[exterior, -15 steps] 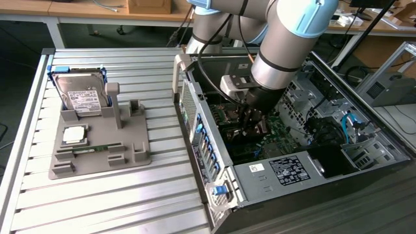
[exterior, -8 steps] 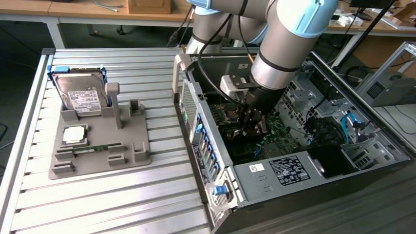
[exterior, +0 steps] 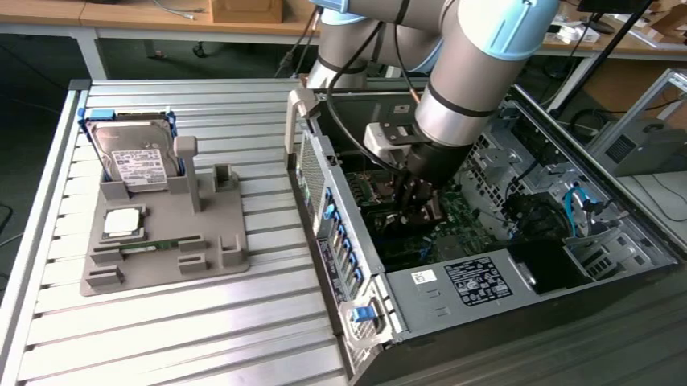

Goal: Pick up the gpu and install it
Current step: 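Insert the gpu into the slot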

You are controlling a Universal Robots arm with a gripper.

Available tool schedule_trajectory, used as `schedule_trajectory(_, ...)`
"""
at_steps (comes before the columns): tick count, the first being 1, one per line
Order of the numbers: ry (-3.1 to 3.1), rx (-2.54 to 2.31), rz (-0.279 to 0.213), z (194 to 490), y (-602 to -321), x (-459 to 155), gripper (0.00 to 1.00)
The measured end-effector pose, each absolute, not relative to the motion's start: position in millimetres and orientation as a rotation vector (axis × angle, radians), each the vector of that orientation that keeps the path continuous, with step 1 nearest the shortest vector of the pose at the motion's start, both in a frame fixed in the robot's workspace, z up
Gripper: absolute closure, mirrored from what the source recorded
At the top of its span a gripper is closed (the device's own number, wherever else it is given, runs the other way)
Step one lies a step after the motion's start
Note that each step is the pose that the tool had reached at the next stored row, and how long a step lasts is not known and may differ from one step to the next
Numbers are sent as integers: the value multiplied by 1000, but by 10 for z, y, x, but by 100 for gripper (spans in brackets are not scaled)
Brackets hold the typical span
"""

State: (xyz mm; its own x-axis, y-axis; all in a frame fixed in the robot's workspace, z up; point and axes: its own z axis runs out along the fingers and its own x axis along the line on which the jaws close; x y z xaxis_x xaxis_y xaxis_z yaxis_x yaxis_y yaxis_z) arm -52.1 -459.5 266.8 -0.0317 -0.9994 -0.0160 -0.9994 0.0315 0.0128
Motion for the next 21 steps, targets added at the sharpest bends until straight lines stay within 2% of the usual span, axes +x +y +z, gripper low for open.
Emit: schedule_trajectory(21, 2255, -2186, 30, 2588, -4592, -521, 73)
